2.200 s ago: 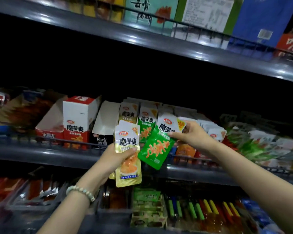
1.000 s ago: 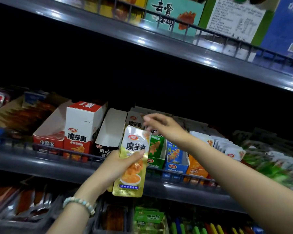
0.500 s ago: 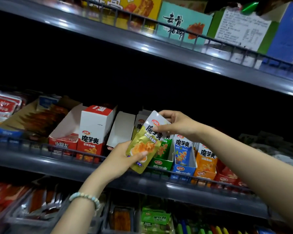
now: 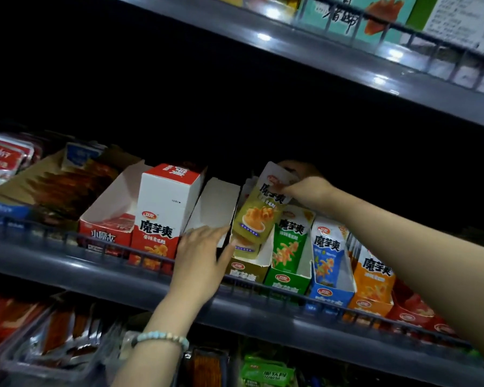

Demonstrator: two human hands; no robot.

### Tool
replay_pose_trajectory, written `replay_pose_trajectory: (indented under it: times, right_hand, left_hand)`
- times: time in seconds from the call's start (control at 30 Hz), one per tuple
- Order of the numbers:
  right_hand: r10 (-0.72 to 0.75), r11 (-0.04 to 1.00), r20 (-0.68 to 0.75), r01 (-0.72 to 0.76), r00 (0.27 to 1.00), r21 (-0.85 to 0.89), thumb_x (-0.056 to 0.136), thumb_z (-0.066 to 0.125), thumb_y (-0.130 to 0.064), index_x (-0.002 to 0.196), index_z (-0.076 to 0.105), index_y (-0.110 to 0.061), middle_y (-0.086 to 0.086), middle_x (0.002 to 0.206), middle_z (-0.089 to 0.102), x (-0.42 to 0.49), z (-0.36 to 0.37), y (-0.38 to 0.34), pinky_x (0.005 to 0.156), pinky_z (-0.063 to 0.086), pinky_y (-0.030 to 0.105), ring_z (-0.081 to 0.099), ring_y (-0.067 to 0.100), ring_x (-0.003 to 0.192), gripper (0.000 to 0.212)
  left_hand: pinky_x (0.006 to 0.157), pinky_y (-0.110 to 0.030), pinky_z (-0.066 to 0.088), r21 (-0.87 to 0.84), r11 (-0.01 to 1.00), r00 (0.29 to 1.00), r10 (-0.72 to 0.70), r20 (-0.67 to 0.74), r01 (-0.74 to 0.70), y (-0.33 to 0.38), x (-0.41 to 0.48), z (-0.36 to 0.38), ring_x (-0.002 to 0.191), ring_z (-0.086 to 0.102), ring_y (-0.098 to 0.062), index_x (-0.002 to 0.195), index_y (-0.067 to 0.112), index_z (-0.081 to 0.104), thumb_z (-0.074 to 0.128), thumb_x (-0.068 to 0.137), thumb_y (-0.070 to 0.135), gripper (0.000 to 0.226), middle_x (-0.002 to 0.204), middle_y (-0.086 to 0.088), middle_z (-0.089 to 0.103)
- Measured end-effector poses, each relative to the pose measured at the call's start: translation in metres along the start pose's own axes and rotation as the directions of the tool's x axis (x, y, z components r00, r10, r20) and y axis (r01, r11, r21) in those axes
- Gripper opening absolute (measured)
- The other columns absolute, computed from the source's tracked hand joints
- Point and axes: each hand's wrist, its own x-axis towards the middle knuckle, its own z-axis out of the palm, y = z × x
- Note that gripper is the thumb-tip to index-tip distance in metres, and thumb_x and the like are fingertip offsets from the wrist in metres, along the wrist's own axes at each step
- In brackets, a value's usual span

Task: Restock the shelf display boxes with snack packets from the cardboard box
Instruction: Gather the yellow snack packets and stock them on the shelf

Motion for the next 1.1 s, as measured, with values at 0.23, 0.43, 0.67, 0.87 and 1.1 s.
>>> replay_pose_trajectory:
  times: [0.23, 0.43, 0.67, 0.87, 1.1]
  right_hand:
    - [-0.102, 0.976, 0.079, 0.115, 0.992, -0.184, 0.082, 0.073, -0.018, 0.129, 0.050, -0.018, 0.004, 0.128, 0.055, 0.014, 0.038, 0.019, 0.078, 0.038, 0.020, 0.052, 0.020, 0.117, 0.052]
    - [-0.184, 0.904, 0.011, 0.174, 0.983, -0.391, 0.077, 0.077, -0.030, 0.128, 0.058, -0.028, 0.004, 0.129, 0.046, 0.012, 0.047, 0.026, 0.101, 0.035, 0.031, 0.040, 0.024, 0.122, 0.054]
    - [-0.165, 0.896, 0.066, 0.178, 0.984, -0.407, 0.085, 0.067, -0.040, 0.135, 0.050, -0.034, -0.002, 0.143, 0.037, 0.003, 0.038, 0.026, 0.109, 0.027, 0.031, 0.029, 0.021, 0.132, 0.053]
    - [-0.179, 0.956, 0.025, 0.180, 0.984, -0.233, 0.091, 0.057, -0.042, 0.141, 0.043, -0.024, 0.001, 0.142, 0.045, -0.045, 0.017, 0.015, 0.107, 0.035, 0.031, 0.038, 0.018, 0.134, 0.055]
    - [-0.101, 0.985, 0.126, 0.116, 0.987, -0.124, 0.093, 0.056, -0.033, 0.143, 0.038, -0.027, -0.006, 0.153, 0.027, -0.170, -0.011, 0.037, 0.111, 0.015, 0.017, 0.021, 0.009, 0.142, 0.053]
  left_hand:
    - [0.082, -0.020, 0.021, 0.049, 0.999, 0.999, -0.003, -0.045, 0.006, 0.008, -0.001, 0.001, 0.105, 0.045, -0.014, 0.144, 0.040, 0.032, 0.037, 0.099, 0.045, 0.045, 0.112, 0.006, 0.066]
    - [0.078, -0.021, 0.024, 0.030, 0.999, 0.999, -0.034, -0.027, 0.034, 0.008, -0.001, -0.001, 0.081, 0.027, -0.008, 0.142, 0.043, 0.033, 0.042, 0.098, 0.042, 0.045, 0.102, 0.008, 0.068]
    - [0.097, -0.026, 0.031, 0.070, 0.997, 1.000, -0.018, -0.008, 0.018, 0.011, -0.001, -0.005, 0.105, 0.049, -0.016, 0.144, 0.039, 0.034, 0.042, 0.099, 0.042, 0.046, 0.119, 0.006, 0.064]
    - [0.107, -0.028, 0.027, -0.018, 0.996, 0.994, 0.091, -0.065, -0.092, 0.022, -0.011, -0.008, 0.130, 0.037, -0.008, 0.140, 0.028, 0.044, 0.049, 0.097, 0.037, 0.045, 0.140, 0.010, 0.049]
    - [0.098, -0.023, 0.034, -0.152, 0.980, 0.992, 0.127, -0.004, -0.126, 0.054, -0.062, 0.004, 0.126, 0.042, -0.008, 0.133, 0.027, 0.051, 0.050, 0.095, 0.041, 0.041, 0.135, 0.010, 0.052]
